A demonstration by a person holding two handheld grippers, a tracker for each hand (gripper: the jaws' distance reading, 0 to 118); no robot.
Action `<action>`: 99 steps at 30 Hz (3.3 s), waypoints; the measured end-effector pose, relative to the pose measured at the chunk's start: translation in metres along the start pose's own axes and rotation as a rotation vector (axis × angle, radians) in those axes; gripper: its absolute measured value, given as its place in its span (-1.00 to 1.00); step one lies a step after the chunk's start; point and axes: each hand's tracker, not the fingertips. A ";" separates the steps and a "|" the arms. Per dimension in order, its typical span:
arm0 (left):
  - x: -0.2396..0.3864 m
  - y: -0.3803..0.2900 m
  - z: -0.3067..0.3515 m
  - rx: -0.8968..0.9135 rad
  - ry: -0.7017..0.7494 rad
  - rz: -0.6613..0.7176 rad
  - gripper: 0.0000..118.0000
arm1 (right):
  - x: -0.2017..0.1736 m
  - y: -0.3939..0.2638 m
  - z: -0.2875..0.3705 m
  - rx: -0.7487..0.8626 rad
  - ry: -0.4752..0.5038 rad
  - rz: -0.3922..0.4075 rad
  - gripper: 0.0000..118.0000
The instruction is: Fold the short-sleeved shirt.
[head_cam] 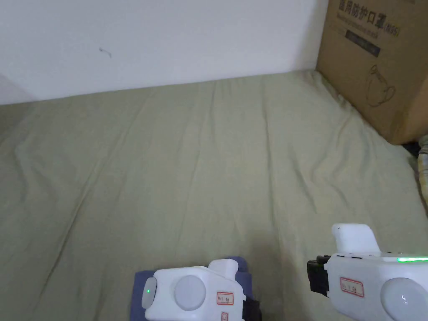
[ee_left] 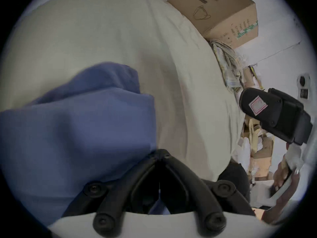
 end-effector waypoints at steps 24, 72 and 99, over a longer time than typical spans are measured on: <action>-0.150 -0.144 0.221 0.545 0.122 0.420 -0.98 | -0.085 -0.009 -0.081 -0.307 0.505 -0.020 -1.00; -0.197 -0.050 0.080 0.219 -0.446 0.327 -0.69 | 0.029 -0.042 -0.126 -0.413 0.728 -0.519 -1.00; -0.331 -0.090 0.362 0.287 0.128 0.250 -0.69 | -0.185 0.018 -0.038 0.003 -0.006 0.014 -1.00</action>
